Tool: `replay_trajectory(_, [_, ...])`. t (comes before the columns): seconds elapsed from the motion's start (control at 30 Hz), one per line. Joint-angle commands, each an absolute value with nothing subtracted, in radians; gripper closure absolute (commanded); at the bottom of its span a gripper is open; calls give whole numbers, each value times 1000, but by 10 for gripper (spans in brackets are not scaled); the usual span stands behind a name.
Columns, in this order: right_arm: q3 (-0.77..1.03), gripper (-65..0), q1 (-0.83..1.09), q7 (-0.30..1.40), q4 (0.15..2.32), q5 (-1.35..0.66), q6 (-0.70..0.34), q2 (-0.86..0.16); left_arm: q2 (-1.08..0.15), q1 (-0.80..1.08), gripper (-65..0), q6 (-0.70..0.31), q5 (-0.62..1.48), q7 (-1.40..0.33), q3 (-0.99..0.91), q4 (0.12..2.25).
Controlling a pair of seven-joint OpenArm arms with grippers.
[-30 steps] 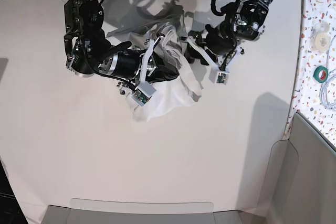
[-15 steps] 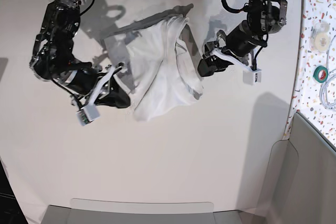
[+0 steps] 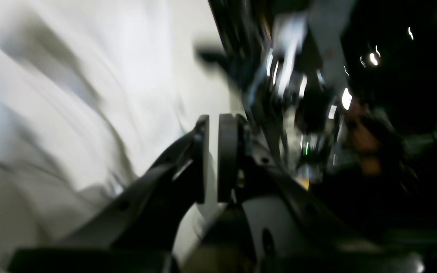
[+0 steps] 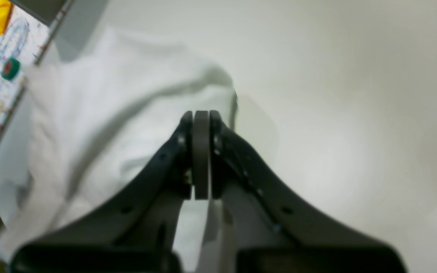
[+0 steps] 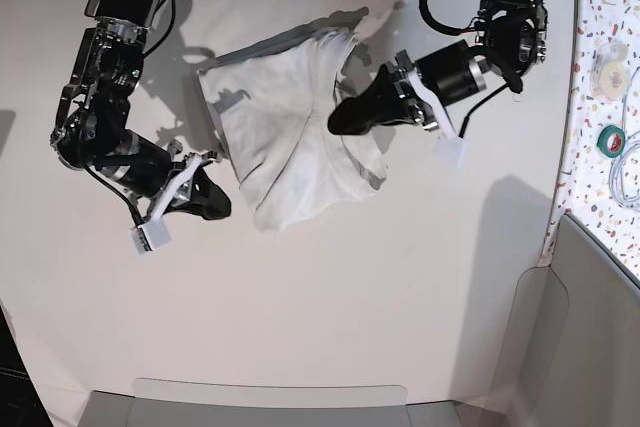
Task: Layout the t-shirt on the table in an organized manner, then fold the t-shirt properly
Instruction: 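Release the bundle and reposition both grippers at its opposite sides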
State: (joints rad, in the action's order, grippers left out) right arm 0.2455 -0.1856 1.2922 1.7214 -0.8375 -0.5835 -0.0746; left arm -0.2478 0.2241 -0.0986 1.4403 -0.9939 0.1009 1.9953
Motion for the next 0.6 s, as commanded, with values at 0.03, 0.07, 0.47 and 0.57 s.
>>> replay_trajectory(0.03, [242,0,-214,1276,1741,-865,-590,-54,-255,214,-33,-108,1460,-1013,153,1991])
replay_trajectory(0.07, [242,0,-220,1287,1741,-865,-590,-45,-255,202,-33,-108,1460,-1024,176,1988])
replay_trajectory(0.47, [248,0,-35,1342,1747,-1069,-590,-87,-257,44,-33,-107,1458,-1027,131,1885])
replay_trajectory(0.57, [249,0,24,1337,1747,-1090,-590,-108,-255,-7,-33,-107,1460,-1027,134,1830])
